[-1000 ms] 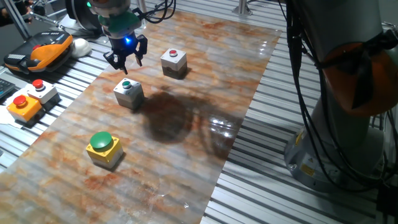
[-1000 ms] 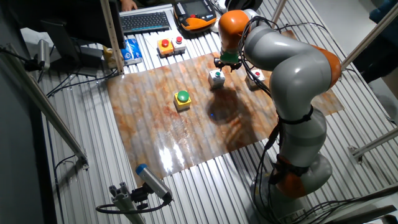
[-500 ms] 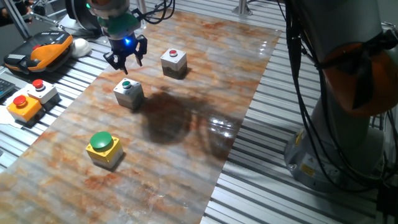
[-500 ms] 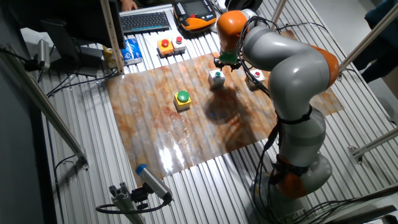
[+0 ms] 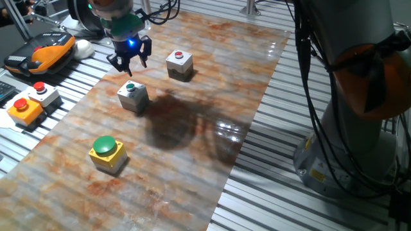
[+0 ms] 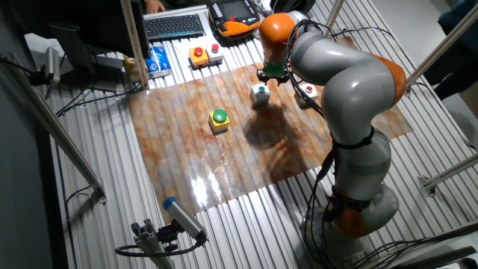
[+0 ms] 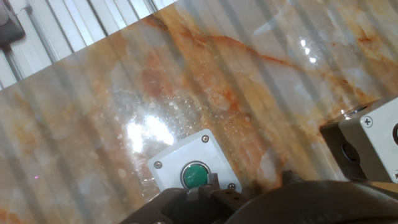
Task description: Press three buttons from left to right in sequence
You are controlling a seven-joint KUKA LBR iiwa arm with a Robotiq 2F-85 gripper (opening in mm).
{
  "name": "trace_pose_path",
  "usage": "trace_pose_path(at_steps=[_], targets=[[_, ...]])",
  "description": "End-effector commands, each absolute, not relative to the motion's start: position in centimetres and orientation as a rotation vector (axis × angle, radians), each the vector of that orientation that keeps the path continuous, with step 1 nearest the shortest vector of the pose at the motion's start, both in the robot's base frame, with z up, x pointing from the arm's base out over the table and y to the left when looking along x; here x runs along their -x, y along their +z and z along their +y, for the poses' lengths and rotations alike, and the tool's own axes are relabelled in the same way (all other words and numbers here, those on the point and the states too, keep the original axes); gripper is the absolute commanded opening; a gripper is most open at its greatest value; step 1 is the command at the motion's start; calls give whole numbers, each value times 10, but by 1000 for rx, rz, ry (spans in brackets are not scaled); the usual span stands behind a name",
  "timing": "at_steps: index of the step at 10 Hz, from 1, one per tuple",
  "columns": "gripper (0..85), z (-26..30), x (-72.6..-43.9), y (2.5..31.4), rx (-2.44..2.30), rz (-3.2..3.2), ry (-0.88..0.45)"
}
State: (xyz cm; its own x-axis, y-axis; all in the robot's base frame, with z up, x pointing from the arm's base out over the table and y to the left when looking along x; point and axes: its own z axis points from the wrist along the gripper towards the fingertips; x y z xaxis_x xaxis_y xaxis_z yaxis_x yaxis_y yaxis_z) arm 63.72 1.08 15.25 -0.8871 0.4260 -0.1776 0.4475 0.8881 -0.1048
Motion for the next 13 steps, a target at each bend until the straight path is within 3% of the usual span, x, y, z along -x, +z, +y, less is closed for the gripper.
trace_pose_path(at_steps=[1,7,13], targets=[[510,11,-637,153,-674,2907,-212],[510,11,-637,153,-704,2962,-208],[510,11,-637,153,-505,3053,-100]])
